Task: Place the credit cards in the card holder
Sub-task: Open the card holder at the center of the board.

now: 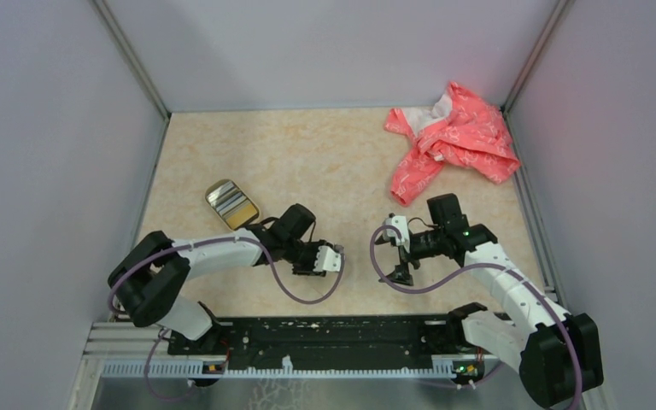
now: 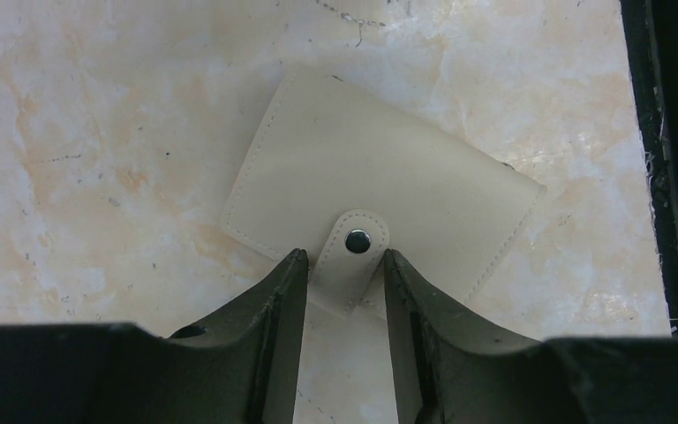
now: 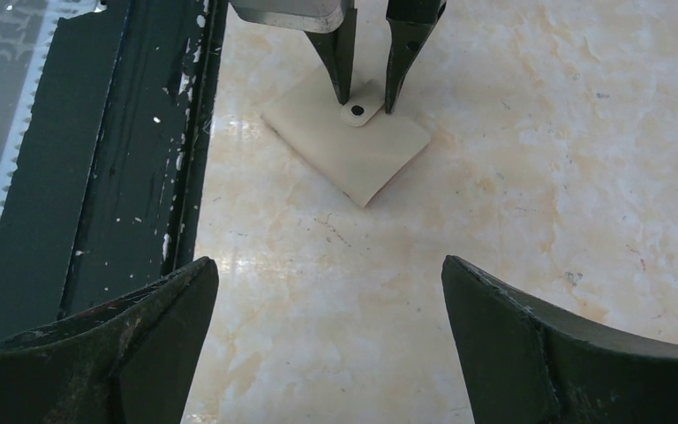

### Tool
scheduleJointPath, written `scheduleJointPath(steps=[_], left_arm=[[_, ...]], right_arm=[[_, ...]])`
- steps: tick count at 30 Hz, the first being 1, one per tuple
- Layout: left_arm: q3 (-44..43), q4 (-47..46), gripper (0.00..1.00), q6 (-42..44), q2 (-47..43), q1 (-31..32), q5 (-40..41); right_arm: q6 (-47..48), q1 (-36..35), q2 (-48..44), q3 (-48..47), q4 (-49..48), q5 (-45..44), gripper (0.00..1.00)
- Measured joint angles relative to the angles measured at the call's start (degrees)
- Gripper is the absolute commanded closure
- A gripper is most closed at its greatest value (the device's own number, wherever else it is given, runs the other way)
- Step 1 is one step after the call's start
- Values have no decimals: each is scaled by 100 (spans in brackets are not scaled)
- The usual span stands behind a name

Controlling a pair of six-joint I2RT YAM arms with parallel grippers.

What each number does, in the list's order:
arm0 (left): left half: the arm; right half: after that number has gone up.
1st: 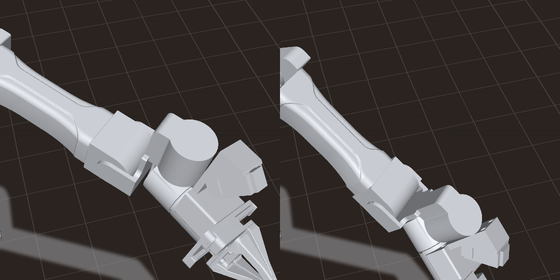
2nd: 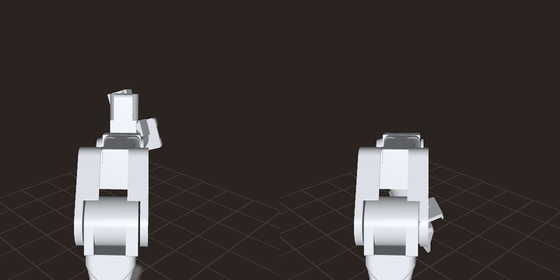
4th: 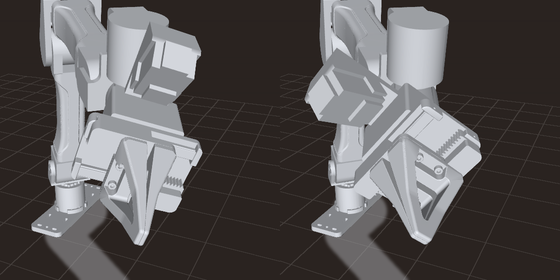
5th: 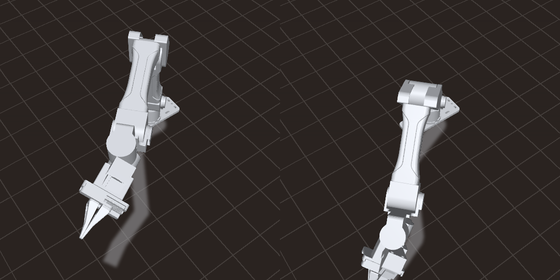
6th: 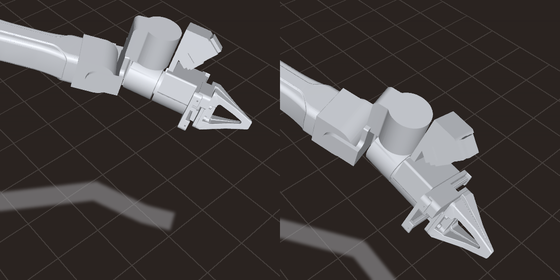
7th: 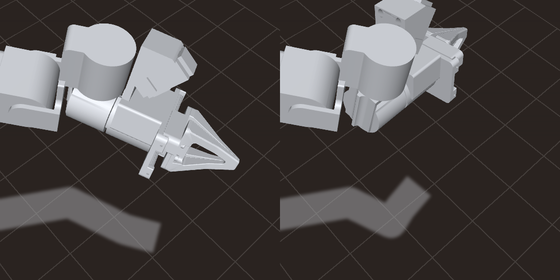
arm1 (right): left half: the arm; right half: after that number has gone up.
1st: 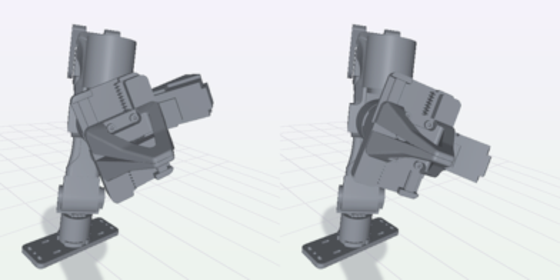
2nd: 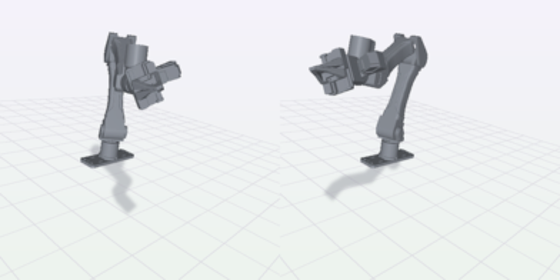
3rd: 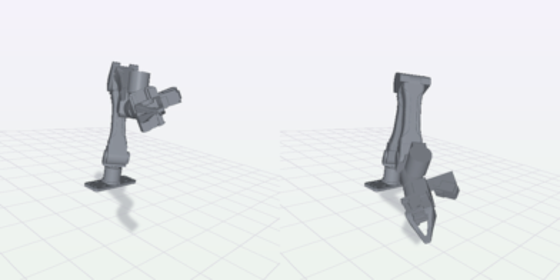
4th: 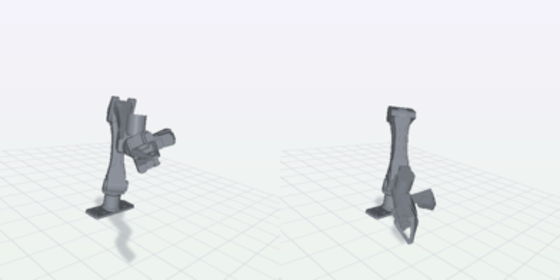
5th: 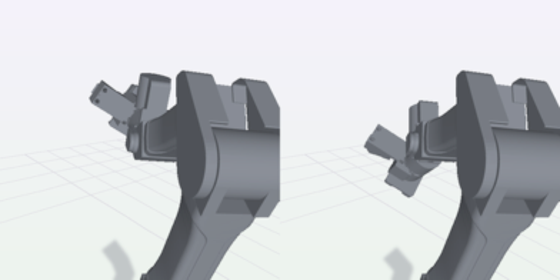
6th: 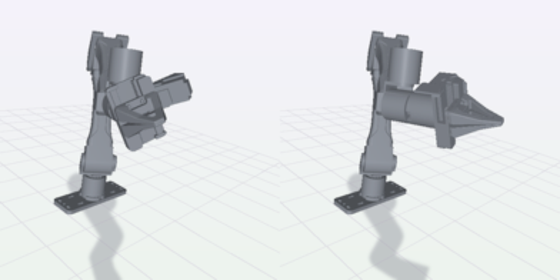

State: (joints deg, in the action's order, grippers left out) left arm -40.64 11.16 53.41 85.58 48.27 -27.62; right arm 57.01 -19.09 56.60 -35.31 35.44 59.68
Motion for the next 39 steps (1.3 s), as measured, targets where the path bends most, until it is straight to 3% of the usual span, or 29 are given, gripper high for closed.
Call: scheduleJointPath(steps=[9,13,17,21,29,34,39], left_arm=[[-754,597,98,7,654,-2,-354],[-826,638,100,-278,688,-7,-409],[-612,284,100,-1178,442,-4,-498],[-105,-726,100,-2686,-151,-4,-433],[1622,-4017,100,-5783,-588,-4,-96],[2625,-6054,100,-7119,-588,0,286],[2924,-7554,100,-8148,-573,4,778]], right_arm=[[2,0,0,0,7,4,3],[2,0,0,0,20,7,3],[-15,0,0,0,13,28,3],[-304,0,15,0,-120,37,3],[-1965,-2,417,2,-1187,17,8],[-2758,-2,769,2,-1657,-2,22],[-3167,-210,833,46,-1985,-81,23]])
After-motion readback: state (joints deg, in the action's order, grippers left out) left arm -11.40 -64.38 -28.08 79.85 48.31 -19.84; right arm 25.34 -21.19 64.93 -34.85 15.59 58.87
